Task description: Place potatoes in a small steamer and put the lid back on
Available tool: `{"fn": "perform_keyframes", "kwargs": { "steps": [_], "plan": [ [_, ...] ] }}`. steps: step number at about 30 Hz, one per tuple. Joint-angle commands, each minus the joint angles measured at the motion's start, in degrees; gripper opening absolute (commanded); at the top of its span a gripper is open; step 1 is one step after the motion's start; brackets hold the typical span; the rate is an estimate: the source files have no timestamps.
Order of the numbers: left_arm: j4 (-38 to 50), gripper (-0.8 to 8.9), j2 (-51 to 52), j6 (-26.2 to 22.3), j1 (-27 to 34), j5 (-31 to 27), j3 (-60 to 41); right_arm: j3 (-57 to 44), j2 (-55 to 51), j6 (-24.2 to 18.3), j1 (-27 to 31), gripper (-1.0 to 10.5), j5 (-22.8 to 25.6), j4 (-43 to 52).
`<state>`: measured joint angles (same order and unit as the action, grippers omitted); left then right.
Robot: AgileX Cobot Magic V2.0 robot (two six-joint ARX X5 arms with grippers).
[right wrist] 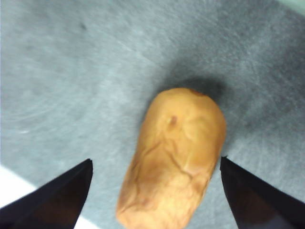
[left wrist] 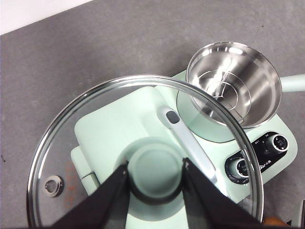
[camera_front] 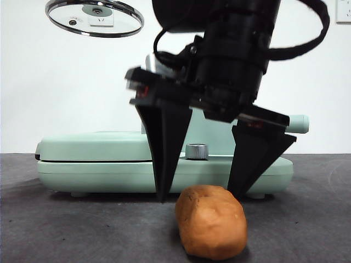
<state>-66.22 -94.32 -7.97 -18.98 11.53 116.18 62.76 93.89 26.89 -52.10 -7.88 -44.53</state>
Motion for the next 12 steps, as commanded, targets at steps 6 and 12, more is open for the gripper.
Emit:
{"fn": "perform_keyframes", "kwargs": {
  "steps": [6, 12],
  "plan": [
    [1.4, 0.16, -0.1, -0.6, -0.1, 0.3, 1.6, 1.0, 3.6, -1.0, -0.7, 4.2, 0.5, 1.1],
    [1.4, 0.16, -0.1, -0.6, -0.1, 0.3, 1.6, 1.0, 5.0, -1.9, -0.7, 2.3, 0.5, 1.4]
  ]
}}
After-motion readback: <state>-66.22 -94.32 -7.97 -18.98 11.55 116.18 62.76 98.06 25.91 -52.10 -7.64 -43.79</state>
